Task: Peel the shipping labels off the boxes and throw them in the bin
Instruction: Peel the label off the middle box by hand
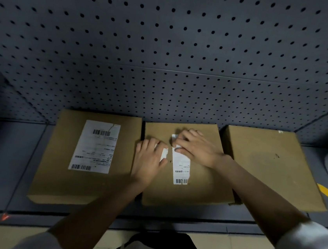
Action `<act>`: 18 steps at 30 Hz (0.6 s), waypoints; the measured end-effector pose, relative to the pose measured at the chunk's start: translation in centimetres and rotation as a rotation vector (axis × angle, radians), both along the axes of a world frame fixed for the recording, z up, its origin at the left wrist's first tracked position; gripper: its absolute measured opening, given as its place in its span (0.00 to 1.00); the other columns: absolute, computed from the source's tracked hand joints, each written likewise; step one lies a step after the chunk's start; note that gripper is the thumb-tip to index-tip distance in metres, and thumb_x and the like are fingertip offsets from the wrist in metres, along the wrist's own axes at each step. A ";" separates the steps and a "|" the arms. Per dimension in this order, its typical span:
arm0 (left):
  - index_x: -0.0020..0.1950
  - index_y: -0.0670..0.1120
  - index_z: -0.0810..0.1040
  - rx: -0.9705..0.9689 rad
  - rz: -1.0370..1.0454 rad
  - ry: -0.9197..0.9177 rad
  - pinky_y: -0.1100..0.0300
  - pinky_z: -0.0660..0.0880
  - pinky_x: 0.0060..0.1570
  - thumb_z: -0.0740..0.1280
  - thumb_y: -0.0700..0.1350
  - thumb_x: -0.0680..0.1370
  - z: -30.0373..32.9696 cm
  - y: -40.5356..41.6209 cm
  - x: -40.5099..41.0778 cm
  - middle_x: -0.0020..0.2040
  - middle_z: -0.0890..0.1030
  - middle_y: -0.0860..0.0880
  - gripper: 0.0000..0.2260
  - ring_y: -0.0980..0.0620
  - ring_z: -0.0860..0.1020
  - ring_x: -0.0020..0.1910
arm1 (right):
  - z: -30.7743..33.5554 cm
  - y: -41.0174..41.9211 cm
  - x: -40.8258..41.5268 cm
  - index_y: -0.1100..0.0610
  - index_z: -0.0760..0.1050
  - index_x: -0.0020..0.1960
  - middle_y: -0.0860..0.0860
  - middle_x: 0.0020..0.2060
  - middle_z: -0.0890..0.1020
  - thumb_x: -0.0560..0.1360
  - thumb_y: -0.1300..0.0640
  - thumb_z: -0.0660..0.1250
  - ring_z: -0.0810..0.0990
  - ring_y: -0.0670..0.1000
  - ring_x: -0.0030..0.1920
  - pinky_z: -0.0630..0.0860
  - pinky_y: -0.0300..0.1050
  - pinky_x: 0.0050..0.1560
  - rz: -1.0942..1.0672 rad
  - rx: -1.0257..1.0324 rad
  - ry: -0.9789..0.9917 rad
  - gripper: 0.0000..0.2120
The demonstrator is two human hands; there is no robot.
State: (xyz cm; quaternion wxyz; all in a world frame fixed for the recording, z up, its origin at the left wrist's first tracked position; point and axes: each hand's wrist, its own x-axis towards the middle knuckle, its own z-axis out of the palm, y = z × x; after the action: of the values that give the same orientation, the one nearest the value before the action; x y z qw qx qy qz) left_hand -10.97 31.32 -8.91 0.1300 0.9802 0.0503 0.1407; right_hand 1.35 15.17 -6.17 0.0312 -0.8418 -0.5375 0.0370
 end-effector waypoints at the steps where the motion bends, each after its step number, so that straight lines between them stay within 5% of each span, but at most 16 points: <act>1: 0.49 0.46 0.76 -0.005 -0.008 -0.011 0.53 0.64 0.48 0.70 0.46 0.67 -0.1 0.0 0.0 0.45 0.74 0.46 0.13 0.47 0.71 0.44 | 0.0 0.0 0.3 0.48 0.69 0.60 0.50 0.52 0.73 0.79 0.45 0.53 0.67 0.49 0.53 0.69 0.47 0.54 0.021 -0.011 -0.002 0.14; 5: 0.49 0.48 0.76 -0.008 0.002 -0.007 0.54 0.64 0.49 0.72 0.45 0.65 -0.1 0.0 0.3 0.45 0.75 0.47 0.14 0.50 0.67 0.45 | -0.2 -0.1 1.3 0.47 0.66 0.62 0.50 0.54 0.72 0.79 0.43 0.52 0.68 0.50 0.54 0.68 0.46 0.55 0.072 -0.033 0.041 0.15; 11: 0.51 0.47 0.75 -0.018 0.049 0.029 0.54 0.63 0.50 0.57 0.51 0.69 -0.3 -0.1 0.3 0.47 0.76 0.46 0.16 0.50 0.66 0.47 | -0.5 -0.1 2.1 0.47 0.66 0.63 0.50 0.55 0.73 0.78 0.41 0.50 0.69 0.51 0.53 0.69 0.47 0.53 0.125 -0.020 0.086 0.18; 18: 0.50 0.47 0.76 -0.115 0.230 0.041 0.52 0.70 0.48 0.64 0.47 0.70 0.1 -2.2 0.5 0.49 0.76 0.46 0.11 0.46 0.72 0.47 | -0.6 0.1 2.9 0.46 0.69 0.59 0.48 0.57 0.73 0.77 0.38 0.48 0.69 0.50 0.54 0.68 0.47 0.56 0.193 -0.018 0.092 0.20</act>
State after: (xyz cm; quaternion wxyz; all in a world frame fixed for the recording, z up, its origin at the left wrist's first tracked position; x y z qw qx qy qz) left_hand -10.52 29.15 -8.85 0.1679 0.9615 0.1732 0.1318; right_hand 4.21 15.27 -6.79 0.0446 -0.7839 -0.6136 0.0834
